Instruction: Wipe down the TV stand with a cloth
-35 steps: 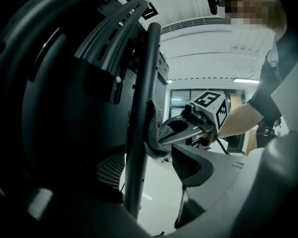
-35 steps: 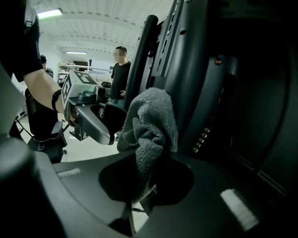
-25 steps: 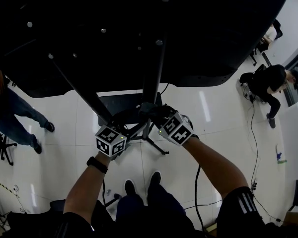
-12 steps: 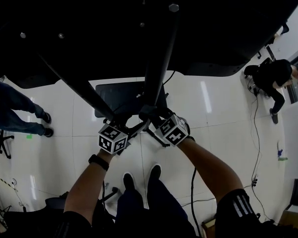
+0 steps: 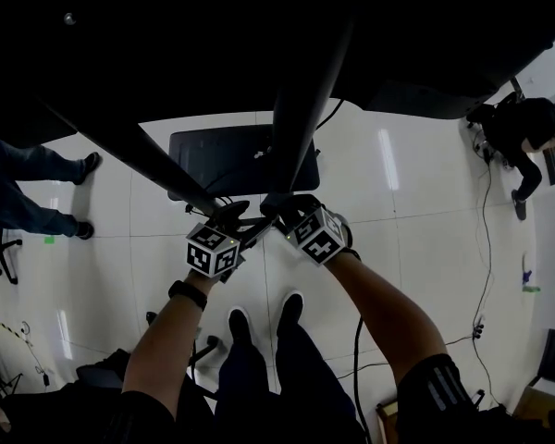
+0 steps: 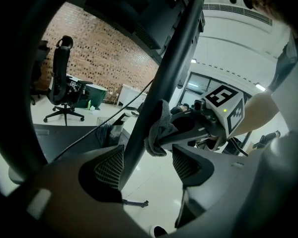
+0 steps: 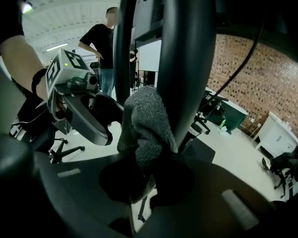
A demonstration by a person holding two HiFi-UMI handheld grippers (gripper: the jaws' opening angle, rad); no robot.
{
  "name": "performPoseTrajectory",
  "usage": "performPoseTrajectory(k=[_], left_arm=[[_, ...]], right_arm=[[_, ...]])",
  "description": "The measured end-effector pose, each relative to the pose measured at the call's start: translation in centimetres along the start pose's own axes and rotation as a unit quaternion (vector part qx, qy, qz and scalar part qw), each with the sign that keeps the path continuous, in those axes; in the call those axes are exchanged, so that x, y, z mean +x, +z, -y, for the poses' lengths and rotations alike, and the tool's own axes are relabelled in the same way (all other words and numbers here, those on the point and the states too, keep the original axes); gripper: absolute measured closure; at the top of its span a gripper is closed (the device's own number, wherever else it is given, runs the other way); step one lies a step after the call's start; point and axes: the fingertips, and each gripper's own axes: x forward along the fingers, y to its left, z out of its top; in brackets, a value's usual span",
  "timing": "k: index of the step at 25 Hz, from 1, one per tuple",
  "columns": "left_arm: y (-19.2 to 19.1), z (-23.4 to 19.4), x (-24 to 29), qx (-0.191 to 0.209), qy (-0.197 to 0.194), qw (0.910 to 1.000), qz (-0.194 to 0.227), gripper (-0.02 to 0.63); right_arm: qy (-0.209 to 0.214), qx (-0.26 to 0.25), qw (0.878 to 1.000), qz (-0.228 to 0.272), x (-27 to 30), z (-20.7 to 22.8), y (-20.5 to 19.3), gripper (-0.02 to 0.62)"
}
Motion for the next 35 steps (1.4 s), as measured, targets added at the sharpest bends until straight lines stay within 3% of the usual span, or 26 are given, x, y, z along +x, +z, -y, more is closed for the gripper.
performPoseTrajectory(k=[9,15,21,26,35], left_arm=[[-4.8,-1.7,2.5,-0.028,0.003,0.9993,-0.026,0.276],[-7.3,-2.2,3.4,-0.034,0.003,0.9984,-0.045,0.276],[-7.5,-1.5,2.3,-0.031,-0.006,0.9984,-0.046,0.276],[-4.4,1.0,-1.9,-0.002,-0.016,0.9997,-0.016,0.276],[4.1,9.2,-14.3,0.067,-0.056,0.9941,0.065,0.276]], right_arm=[[0.009,0.032,0.999,-0.029,4.4,-0.4,-4.5,0.566],[0.008,0.028,0.998,-0.058,6.7,-0.7,-6.6,0.566],[0.013,0.047,0.998,-0.041,5.0,-2.2,-6.5,0.566],[0.008,0.041,0.999,0.018,0.3,-4.3,-2.4,0.566],[-0.029,0.044,0.987,0.150,-12.8,-9.3,9.9,0.566]])
